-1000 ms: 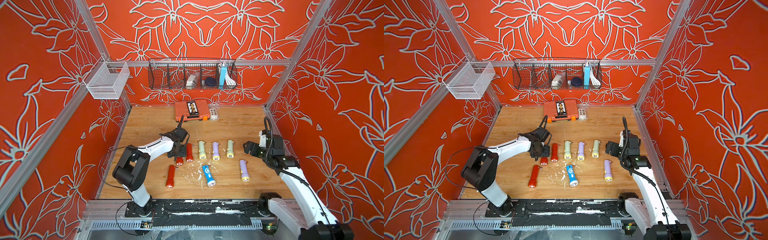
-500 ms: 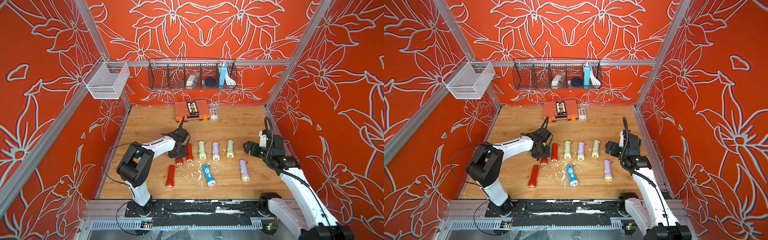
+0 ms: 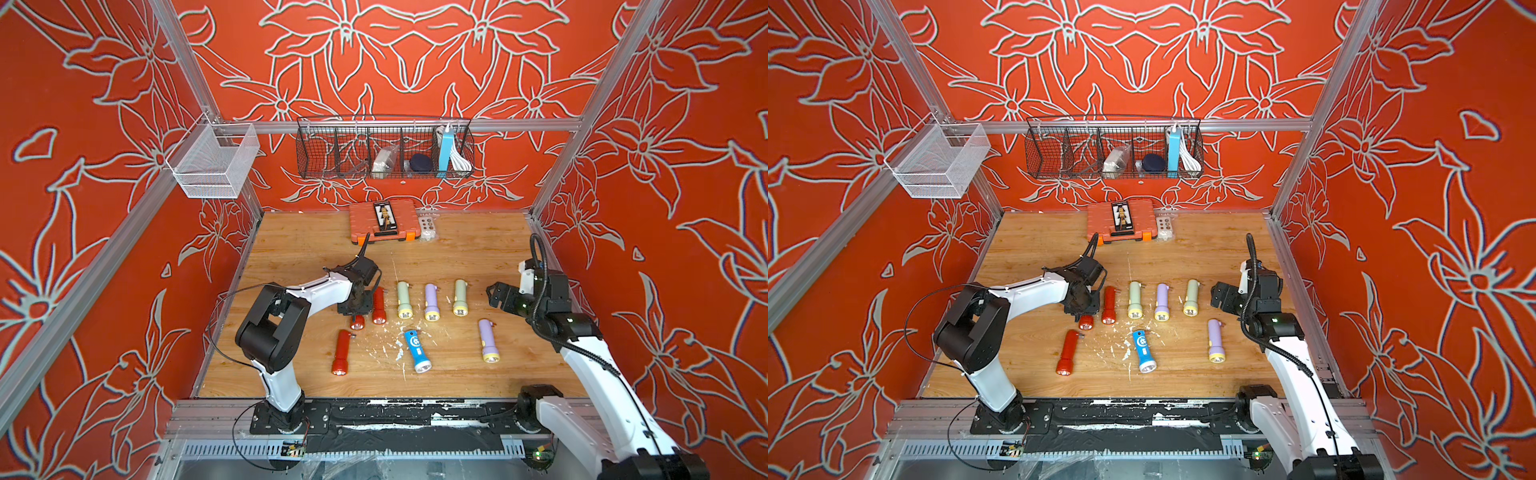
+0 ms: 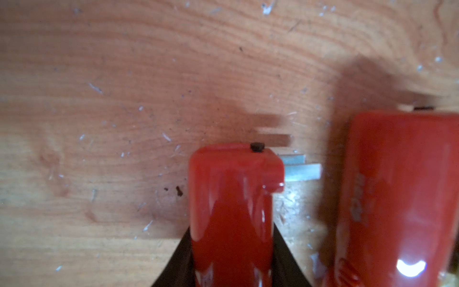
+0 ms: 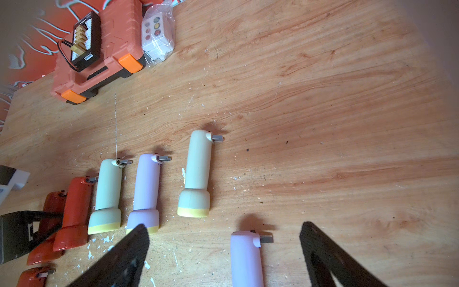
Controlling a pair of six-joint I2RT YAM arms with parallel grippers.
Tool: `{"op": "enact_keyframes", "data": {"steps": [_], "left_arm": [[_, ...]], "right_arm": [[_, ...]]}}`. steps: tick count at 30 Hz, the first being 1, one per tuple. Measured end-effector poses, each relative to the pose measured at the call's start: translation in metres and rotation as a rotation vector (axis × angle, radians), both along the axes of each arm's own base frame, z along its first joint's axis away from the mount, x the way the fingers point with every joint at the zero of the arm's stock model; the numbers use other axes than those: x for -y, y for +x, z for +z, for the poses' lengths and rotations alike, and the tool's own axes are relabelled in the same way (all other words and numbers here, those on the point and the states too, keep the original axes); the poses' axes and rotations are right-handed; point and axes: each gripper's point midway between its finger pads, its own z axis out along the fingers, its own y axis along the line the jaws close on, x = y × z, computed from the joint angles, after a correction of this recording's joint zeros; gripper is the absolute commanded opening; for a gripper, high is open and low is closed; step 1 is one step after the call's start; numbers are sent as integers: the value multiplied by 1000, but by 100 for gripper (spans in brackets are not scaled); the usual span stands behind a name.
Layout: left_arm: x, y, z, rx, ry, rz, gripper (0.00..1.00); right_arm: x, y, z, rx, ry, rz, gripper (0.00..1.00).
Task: Close the plug at the bottom of the flashlight
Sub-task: Pick up the flashlight from the center of the board.
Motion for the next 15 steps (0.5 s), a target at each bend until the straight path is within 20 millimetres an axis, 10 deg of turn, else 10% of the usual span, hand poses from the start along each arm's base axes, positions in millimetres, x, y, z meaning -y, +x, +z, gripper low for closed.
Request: {"op": "enact_keyframes", "data": {"steps": [6, 15], "left_arm": [[-3, 11, 17, 24, 43, -16, 0], [7, 55, 109, 244, 35, -90, 0]], "right_arm": [[-7, 3, -6, -25, 31, 27, 98], [-42, 14, 11, 7, 104, 142, 98]]}}
